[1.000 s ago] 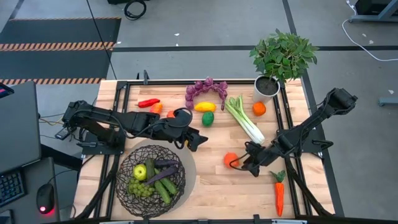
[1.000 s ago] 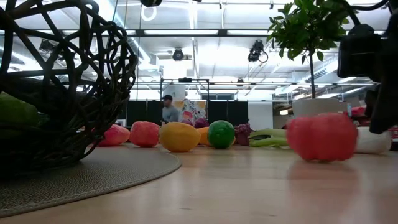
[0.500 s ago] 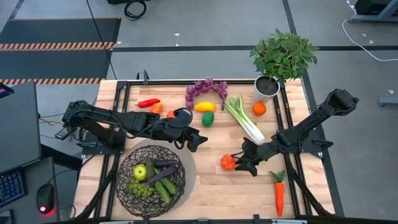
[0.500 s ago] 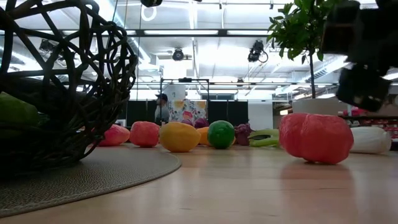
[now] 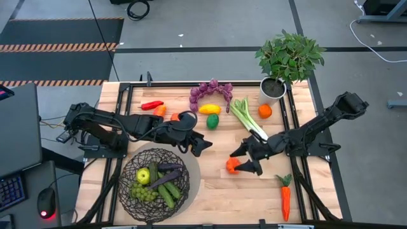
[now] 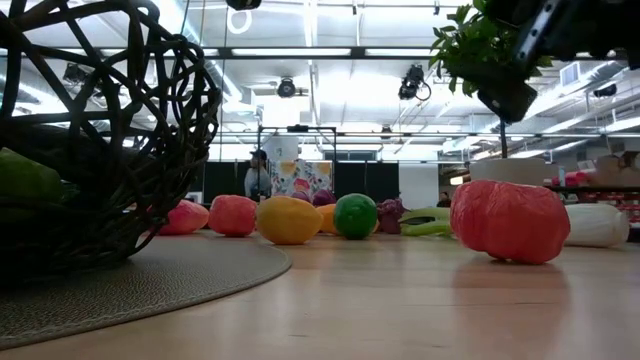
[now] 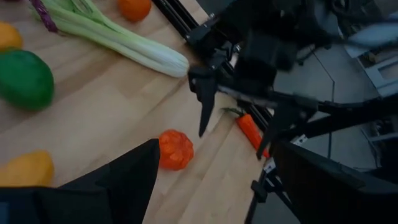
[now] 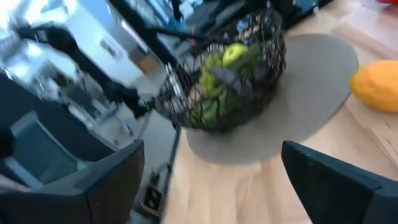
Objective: Build produce basket
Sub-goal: Put the bottom orange pumpkin into the black basket
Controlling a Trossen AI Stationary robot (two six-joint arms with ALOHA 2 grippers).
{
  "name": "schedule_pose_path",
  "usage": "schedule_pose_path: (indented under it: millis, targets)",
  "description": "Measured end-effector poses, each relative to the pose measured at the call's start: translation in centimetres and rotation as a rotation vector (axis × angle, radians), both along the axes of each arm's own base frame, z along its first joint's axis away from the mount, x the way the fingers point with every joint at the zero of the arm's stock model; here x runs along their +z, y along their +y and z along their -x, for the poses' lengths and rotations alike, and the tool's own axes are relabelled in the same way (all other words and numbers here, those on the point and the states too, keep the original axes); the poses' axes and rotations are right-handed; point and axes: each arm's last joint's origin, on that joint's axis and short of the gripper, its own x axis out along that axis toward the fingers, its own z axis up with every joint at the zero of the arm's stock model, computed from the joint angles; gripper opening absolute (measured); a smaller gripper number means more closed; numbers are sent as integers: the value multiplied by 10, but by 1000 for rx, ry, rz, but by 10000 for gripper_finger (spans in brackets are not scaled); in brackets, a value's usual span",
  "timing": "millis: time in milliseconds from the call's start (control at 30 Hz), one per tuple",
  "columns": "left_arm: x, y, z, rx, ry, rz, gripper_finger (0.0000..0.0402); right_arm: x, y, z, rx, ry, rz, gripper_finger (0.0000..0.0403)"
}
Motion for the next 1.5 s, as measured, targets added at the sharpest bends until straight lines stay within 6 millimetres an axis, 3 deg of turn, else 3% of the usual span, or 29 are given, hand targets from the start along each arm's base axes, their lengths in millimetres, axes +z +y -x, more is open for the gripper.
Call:
schedule_pose_path:
  millis: [200, 433, 633, 767, 900, 1500]
  targets:
    - [-1, -5, 2, -23, 11, 9, 318, 11, -6, -4, -57, -64, -213, 362]
    - [-2, -6, 2, 2, 17, 52, 318, 15, -12, -6, -139, -91, -305, 362]
    - [-2, -6, 2, 14, 18, 72, 318, -6, -14, -6, -103, 134, 84, 365]
    - [-2, -6, 2, 23, 17, 88, 318, -7, -5, -6, 18, 306, 378, 376]
    - [-2, -7, 3, 24, 16, 96, 318, -5, 3, -4, 99, 337, 613, 385]
    - [-2, -9, 3, 21, 17, 98, 318, -58, 22, -13, 125, 568, 630, 390]
